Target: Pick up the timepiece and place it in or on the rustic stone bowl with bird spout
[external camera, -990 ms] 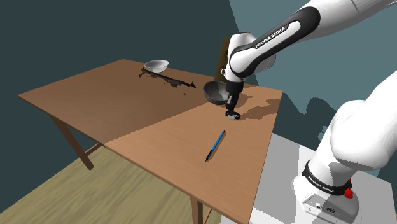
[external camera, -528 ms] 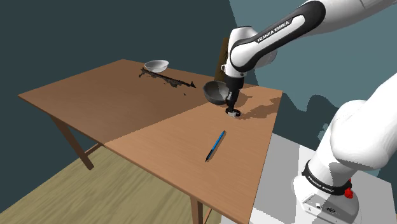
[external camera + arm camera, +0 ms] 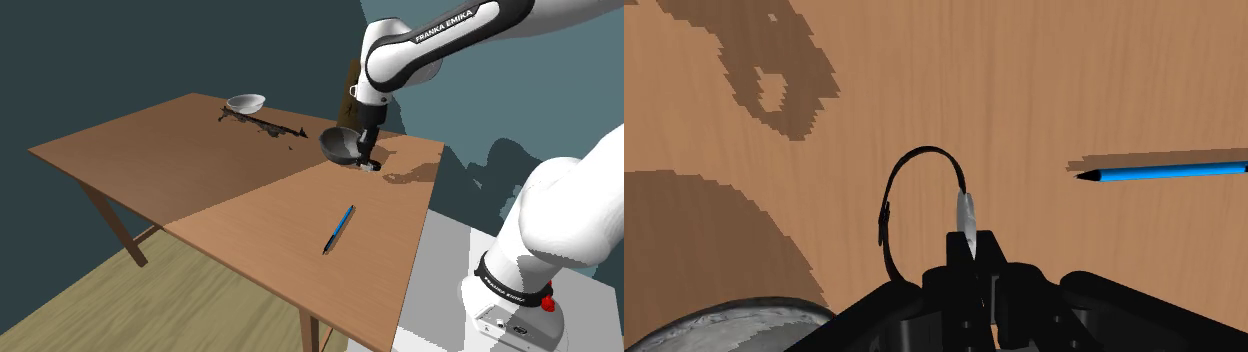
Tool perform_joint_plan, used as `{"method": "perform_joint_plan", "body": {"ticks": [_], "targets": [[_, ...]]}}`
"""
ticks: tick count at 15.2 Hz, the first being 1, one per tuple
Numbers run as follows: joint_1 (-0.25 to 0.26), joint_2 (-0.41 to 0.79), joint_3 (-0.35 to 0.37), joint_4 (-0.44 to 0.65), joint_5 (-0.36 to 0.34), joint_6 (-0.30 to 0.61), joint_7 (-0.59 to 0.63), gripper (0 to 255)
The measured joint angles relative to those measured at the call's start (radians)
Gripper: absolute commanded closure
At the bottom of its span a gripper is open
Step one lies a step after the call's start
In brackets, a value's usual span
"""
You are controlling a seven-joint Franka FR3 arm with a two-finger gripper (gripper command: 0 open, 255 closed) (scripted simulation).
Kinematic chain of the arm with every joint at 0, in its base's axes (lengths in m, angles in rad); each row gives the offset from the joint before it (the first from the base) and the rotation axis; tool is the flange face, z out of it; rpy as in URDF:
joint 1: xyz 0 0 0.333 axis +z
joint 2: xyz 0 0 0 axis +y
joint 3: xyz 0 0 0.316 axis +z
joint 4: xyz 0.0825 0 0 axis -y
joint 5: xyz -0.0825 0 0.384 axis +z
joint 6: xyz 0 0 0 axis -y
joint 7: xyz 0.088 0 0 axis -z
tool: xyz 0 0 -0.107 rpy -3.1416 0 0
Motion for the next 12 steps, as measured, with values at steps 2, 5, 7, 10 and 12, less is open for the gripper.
{"method": "perform_joint_plan", "body": {"ticks": [2, 5, 7, 10, 12], "targets": [[0.001, -0.013, 0.004, 0.019, -0.001, -0.032, 0.007, 255], [0.000, -0.026, 0.004, 0.045, -0.004, -0.070, 0.010, 255], [0.000, -0.035, 0.006, 0.065, -0.005, -0.099, 0.013, 255], [0.000, -0.049, 0.008, 0.094, -0.006, -0.142, 0.019, 255], [0.000, -0.055, 0.010, 0.118, -0.007, -0.172, 0.023, 255]]}}
